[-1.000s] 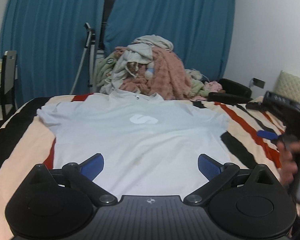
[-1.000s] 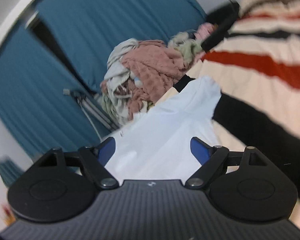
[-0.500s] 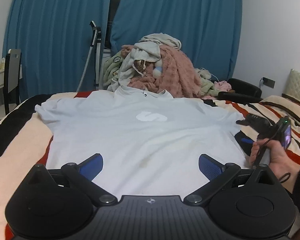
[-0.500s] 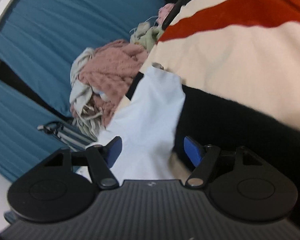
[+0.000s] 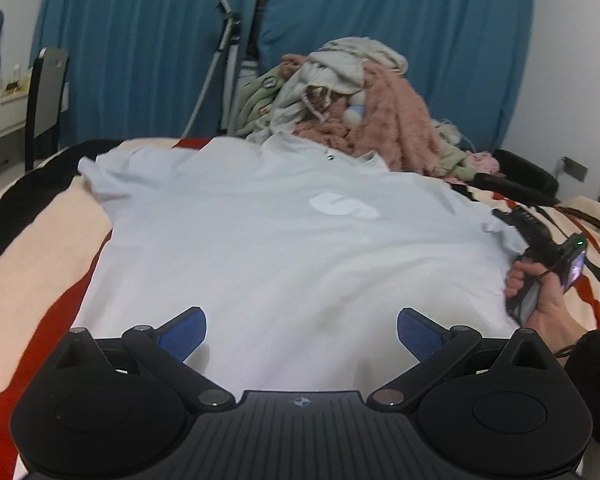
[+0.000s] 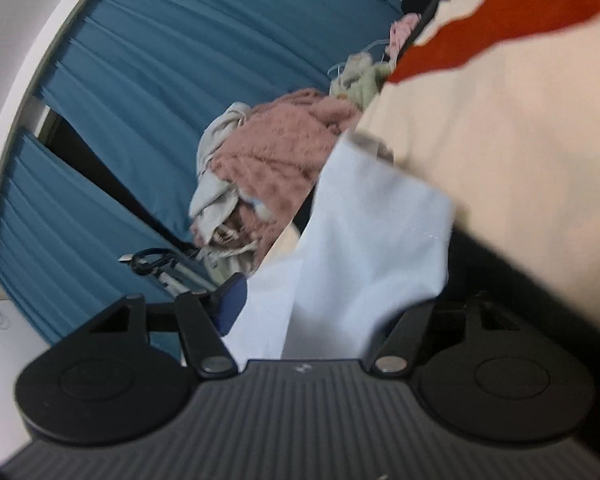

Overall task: Fold clothes
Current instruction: 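Grasp the T-shirt sleeve side with the right gripper and fold it toward the middle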

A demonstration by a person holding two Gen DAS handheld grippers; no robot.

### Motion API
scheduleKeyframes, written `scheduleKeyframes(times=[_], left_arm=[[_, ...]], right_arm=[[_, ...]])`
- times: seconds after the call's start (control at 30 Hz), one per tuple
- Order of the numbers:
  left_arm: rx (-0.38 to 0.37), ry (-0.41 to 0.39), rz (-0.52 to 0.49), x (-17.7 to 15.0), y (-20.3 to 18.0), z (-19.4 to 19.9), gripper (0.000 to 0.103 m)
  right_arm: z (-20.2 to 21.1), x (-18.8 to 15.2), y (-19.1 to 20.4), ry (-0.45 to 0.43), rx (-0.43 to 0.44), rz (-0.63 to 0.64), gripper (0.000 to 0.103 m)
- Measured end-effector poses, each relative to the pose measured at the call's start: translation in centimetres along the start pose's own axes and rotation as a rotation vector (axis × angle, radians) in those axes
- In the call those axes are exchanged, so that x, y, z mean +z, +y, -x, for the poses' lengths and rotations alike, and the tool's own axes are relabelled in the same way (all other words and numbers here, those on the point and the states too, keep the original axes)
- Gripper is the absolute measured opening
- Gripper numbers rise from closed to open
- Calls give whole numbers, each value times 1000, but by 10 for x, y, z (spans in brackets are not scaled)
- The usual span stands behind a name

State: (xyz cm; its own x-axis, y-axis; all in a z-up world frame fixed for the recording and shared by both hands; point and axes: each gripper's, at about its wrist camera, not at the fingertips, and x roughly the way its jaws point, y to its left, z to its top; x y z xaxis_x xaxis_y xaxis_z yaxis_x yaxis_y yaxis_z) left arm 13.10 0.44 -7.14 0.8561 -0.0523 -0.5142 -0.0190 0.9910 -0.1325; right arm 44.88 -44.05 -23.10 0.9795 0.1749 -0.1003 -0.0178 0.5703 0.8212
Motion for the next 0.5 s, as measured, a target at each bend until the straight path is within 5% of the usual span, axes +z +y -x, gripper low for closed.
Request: scheduleKeyframes(times=[0.17,0.23,0.27,0.5], left_arm=[[35,-18,11,7,8,-14,102],[49,-26,16,10,11,-19,102],[56,-30,18,11,13,-22,102],[82,-62,54,23,40,-13,102]], right_arm=[[-38,19,18,48,-73,135,64],[-51,22,38,95,-140,250,17],[-54,23,50,104,-169,301,11],[-36,5,170,-4,-234,610,9]])
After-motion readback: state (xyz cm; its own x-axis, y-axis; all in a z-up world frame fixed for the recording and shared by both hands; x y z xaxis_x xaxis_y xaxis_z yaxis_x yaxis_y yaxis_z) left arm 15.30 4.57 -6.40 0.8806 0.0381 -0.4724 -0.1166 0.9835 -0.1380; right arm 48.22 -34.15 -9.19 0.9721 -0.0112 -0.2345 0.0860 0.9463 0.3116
